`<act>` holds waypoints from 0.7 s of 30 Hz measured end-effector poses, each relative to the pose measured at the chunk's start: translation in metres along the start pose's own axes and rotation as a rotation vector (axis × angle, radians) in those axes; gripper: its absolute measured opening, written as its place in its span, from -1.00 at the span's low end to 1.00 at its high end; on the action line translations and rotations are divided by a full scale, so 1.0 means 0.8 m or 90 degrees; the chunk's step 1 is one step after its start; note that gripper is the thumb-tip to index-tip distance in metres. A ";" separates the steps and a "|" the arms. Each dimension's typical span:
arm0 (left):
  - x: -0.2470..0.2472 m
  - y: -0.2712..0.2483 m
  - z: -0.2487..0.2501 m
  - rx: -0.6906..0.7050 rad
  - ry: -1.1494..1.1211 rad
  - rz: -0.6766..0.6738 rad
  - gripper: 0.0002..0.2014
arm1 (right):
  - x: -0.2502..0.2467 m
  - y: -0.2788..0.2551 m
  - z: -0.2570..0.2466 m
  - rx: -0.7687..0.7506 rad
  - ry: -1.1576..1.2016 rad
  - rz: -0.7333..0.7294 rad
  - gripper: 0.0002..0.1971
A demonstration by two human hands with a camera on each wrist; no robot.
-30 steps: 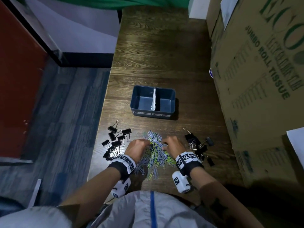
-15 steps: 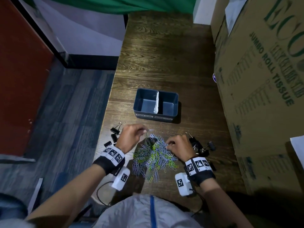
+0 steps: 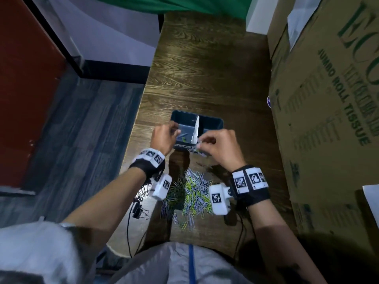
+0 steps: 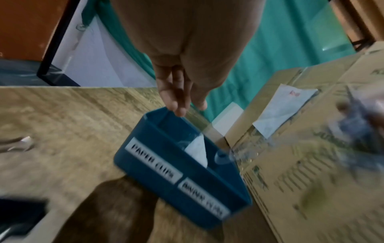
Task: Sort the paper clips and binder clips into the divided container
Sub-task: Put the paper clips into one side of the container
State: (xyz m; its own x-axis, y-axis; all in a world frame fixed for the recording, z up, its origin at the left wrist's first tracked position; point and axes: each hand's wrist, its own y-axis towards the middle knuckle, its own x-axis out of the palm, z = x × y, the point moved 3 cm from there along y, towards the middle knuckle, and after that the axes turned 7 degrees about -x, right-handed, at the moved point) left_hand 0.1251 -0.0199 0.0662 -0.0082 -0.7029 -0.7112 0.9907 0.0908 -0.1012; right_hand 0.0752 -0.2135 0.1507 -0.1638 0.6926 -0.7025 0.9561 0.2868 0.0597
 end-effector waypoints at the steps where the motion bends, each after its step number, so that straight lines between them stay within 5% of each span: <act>1: 0.010 -0.015 -0.011 0.008 0.022 -0.008 -0.83 | -0.004 0.015 -0.005 -0.011 0.006 0.017 -0.91; 4: 0.049 -0.066 -0.047 0.012 0.108 -0.146 -0.84 | -0.004 0.063 -0.008 -0.017 0.022 0.048 -0.91; 7: 0.079 -0.104 -0.065 -0.009 0.217 -0.291 -0.59 | 0.014 0.103 -0.008 -0.027 0.006 0.050 -0.93; 11: 0.099 -0.122 -0.059 0.019 0.348 -0.306 -0.28 | 0.046 0.121 0.014 0.021 -0.031 -0.007 -0.78; 16: 0.128 -0.125 -0.060 0.043 0.392 -0.412 -0.07 | 0.075 0.055 0.049 0.048 -0.017 0.002 -0.83; 19: 0.141 -0.140 -0.061 0.049 0.428 -0.494 -0.06 | 0.114 -0.020 0.091 0.120 -0.053 -0.107 -0.80; 21: 0.143 -0.152 -0.061 0.083 0.478 -0.512 -0.05 | 0.135 -0.069 0.121 0.218 -0.109 -0.217 -0.54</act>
State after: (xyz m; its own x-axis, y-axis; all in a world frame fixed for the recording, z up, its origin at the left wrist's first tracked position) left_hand -0.0029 -0.0773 -0.0368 -0.6922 0.0870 -0.7164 0.6659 -0.3059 -0.6805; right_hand 0.0284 -0.2184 0.0025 -0.4656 0.4706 -0.7495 0.8847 0.2238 -0.4090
